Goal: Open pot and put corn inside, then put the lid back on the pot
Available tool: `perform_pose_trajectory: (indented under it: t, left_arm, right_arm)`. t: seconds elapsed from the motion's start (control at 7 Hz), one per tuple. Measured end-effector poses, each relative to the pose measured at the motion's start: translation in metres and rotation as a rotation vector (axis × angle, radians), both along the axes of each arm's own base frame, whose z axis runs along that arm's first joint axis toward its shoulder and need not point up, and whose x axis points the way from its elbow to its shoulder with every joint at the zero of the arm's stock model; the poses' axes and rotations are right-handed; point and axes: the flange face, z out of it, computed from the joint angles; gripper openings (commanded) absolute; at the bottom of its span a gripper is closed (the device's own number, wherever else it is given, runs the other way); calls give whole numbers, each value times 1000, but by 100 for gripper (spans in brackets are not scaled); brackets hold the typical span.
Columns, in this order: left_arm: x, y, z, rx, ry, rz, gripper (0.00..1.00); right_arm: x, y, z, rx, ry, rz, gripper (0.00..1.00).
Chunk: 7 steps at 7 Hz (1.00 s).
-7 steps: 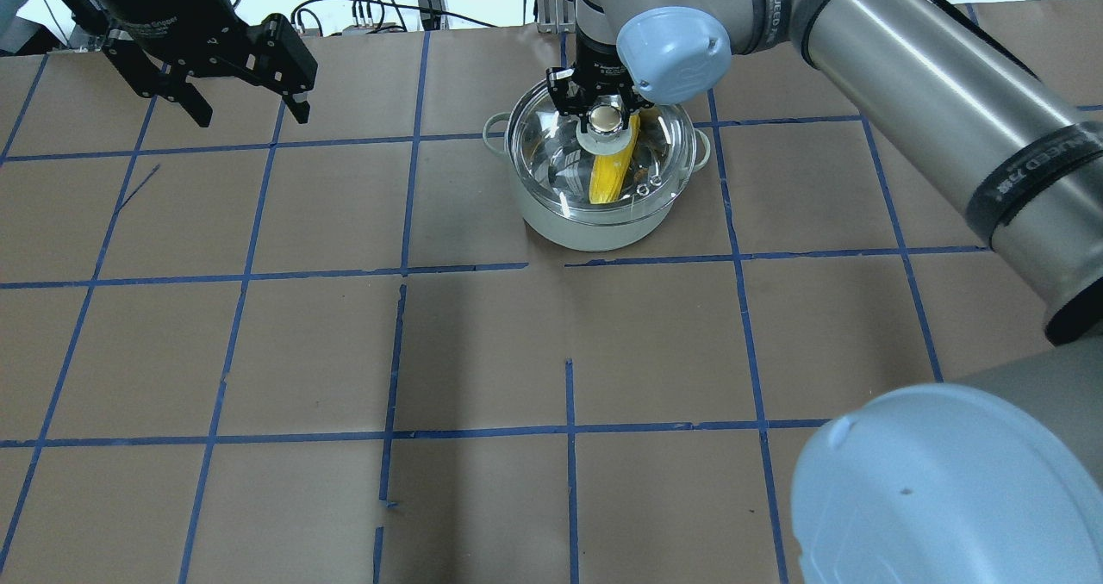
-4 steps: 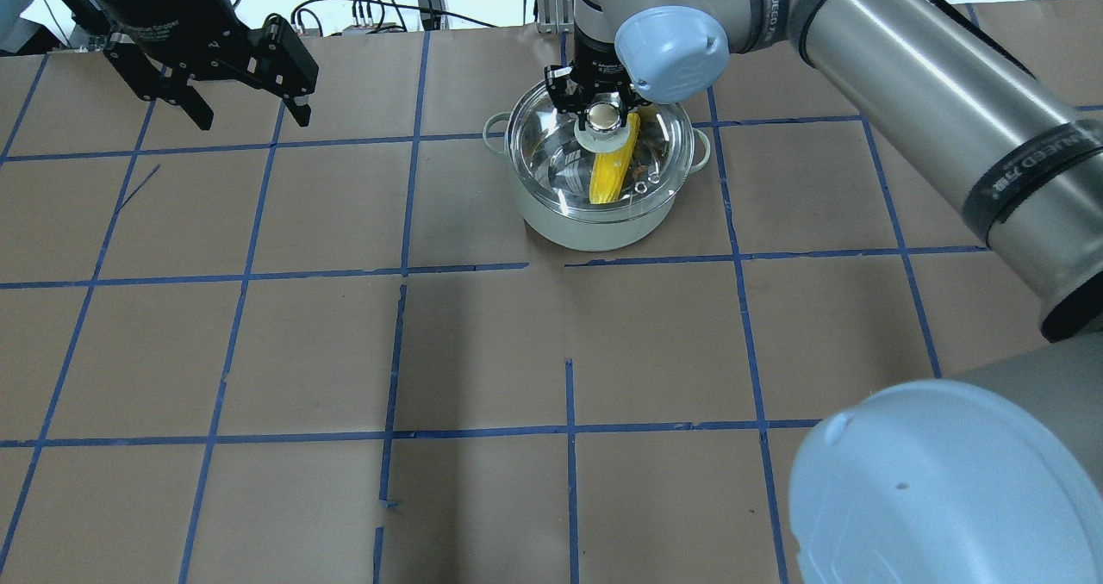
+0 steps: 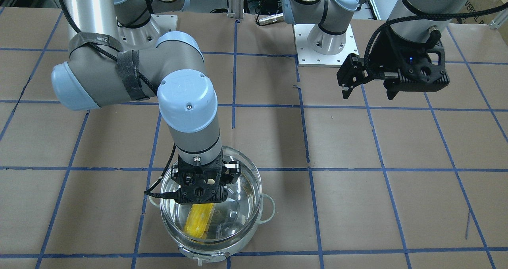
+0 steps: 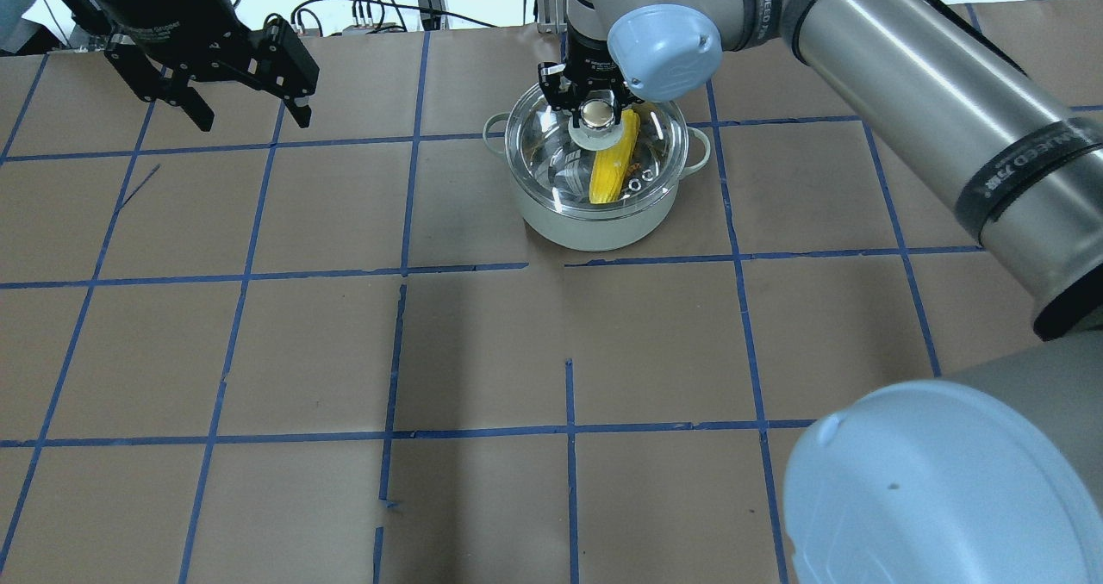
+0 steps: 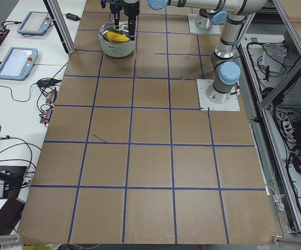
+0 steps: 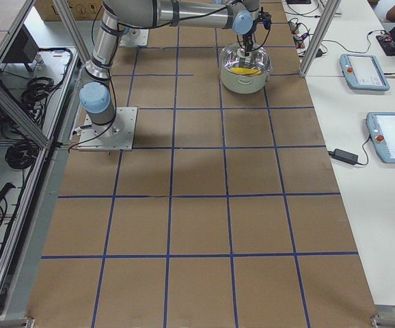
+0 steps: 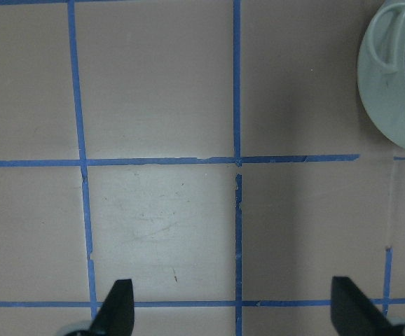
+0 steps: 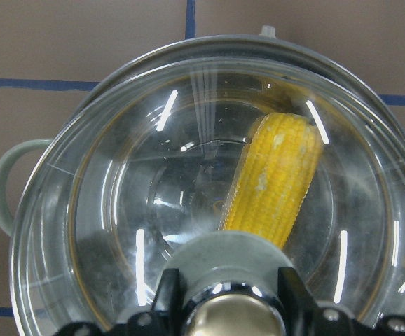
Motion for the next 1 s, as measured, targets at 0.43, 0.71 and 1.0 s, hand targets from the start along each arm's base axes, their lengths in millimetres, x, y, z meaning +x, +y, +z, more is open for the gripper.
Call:
perform_pose_trajectory:
  t: [0.43,0.71,1.0]
  left_arm:
    - [0,0,-1,2,0,-1,100]
    - [-1,0,-2,3,0,-2,100]
    - [-1,0,-2,3,0,-2,100]
  right_arm:
    - [3,-1,-6,8,1,2,6]
    - [4,-1,-5,5,1,3,6]
    - [5,-3,-2,-3,0,5,6]
